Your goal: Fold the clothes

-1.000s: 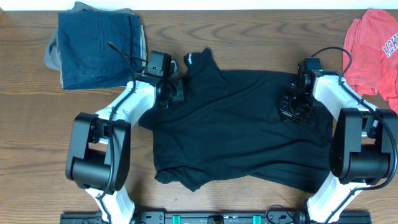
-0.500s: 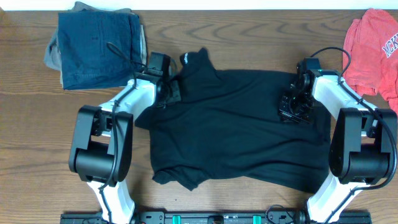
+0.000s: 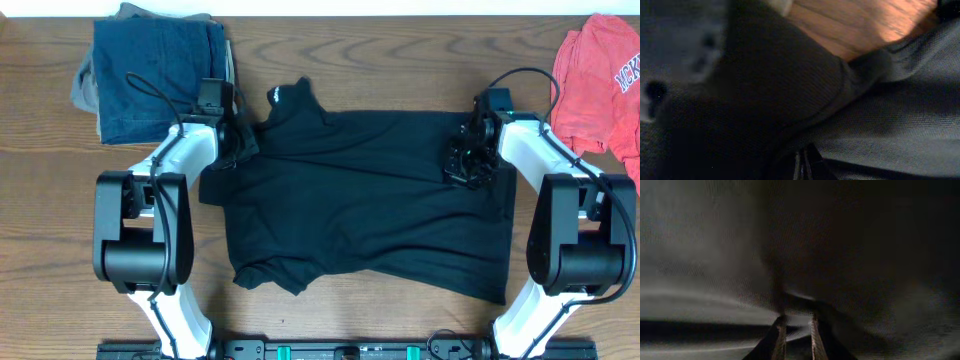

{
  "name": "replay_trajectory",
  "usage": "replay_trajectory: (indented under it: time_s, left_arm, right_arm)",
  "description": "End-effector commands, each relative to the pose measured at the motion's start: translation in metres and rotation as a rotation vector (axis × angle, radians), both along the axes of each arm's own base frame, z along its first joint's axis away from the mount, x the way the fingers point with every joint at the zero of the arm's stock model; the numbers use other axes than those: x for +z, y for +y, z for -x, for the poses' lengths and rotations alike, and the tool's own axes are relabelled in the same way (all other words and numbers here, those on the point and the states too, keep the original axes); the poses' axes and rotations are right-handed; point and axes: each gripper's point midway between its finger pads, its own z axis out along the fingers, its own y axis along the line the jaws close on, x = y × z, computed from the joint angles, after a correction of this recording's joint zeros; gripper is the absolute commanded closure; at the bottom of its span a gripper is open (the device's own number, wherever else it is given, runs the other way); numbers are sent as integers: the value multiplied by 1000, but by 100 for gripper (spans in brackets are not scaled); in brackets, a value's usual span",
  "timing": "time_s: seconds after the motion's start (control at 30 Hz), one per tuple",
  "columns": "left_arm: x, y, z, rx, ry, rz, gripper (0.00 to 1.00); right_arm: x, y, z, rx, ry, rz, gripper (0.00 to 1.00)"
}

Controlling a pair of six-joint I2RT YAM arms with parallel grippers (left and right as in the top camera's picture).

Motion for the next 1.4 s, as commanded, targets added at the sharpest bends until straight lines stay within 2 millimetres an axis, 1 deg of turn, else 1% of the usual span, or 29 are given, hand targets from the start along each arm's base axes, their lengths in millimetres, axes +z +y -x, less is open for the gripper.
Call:
replay_trajectory:
  time_s: [0.0, 0.07, 0.13, 0.2, 0.23, 0.3, 0.37, 0.4, 0.43, 0.47, 0.5, 0.53, 0.6, 0.63, 0.7, 0.77, 0.8, 0.87, 0.93, 1.03, 1.13, 1.23, 1.37]
  left_arm:
    - [-15, 36, 15, 76, 77, -117, 94]
    - [0, 33, 11, 72, 51, -107, 94]
    - [25, 29, 7, 67, 6, -81, 94]
    - [49, 23, 7, 58, -36, -45, 94]
    - [64, 19, 8, 51, -60, -23, 93]
    - [91, 13, 13, 39, -105, 10, 84]
    - [114, 10, 21, 31, -133, 26, 67]
    - [126, 9, 29, 28, -144, 26, 61]
    - [134, 9, 36, 23, -146, 25, 59]
    - [140, 9, 43, 20, -141, 24, 52]
    - [144, 9, 51, 11, -131, 20, 42]
    - [146, 9, 62, 5, -107, 17, 37]
    - [144, 10, 83, 6, -34, 15, 36]
    - [139, 10, 97, 5, 26, 13, 35]
    - [130, 9, 117, -11, 116, 7, 36]
    - [119, 1, 136, -78, 186, 26, 48]
    - [115, -5, 143, -108, 207, 46, 51]
    - [105, -15, 157, -140, 253, 84, 51]
    - [92, -18, 172, -152, 302, 80, 51]
    - [76, -17, 190, -156, 365, 78, 50]
    - [67, -17, 196, -154, 377, 78, 50]
    - [64, -16, 202, -153, 398, 78, 50]
    - [65, -15, 212, -152, 439, 77, 50]
  right_arm:
    - [0, -35, -15, -26, -6, 119, 81]
    - [18, -42, -27, -44, -27, 118, 79]
    - [40, -49, -39, -49, -43, 119, 76]
    - [61, -52, -44, -57, -43, 117, 72]
    - [72, -50, -45, -55, -39, 108, 70]
    - [91, -41, -44, -48, -26, 68, 71]
    - [106, -29, -38, -36, 2, 17, 76]
    - [110, -22, -32, -27, 25, -3, 81]
    - [112, -17, -26, -19, 50, -19, 85]
    - [113, -10, -18, -8, 81, -30, 88]
    - [113, -5, -11, 4, 110, -30, 92]
    - [112, 0, -3, 21, 141, -27, 97]
    - [106, 13, 9, 55, 185, -22, 99]
    - [102, 21, 14, 72, 204, -19, 99]
    - [93, 36, 22, 100, 225, -11, 99]
    - [83, 48, 32, 113, 251, 15, 99]
    - [79, 52, 36, 116, 262, 34, 99]
    - [68, 59, 46, 127, 284, 68, 99]
    - [60, 65, 57, 138, 311, 92, 99]
    - [50, 66, 73, 128, 351, 144, 99]
    - [44, 59, 82, 114, 374, 204, 99]
    - [40, 55, 92, 119, 403, 228, 99]
    - [39, 51, 104, 96, 414, 240, 99]
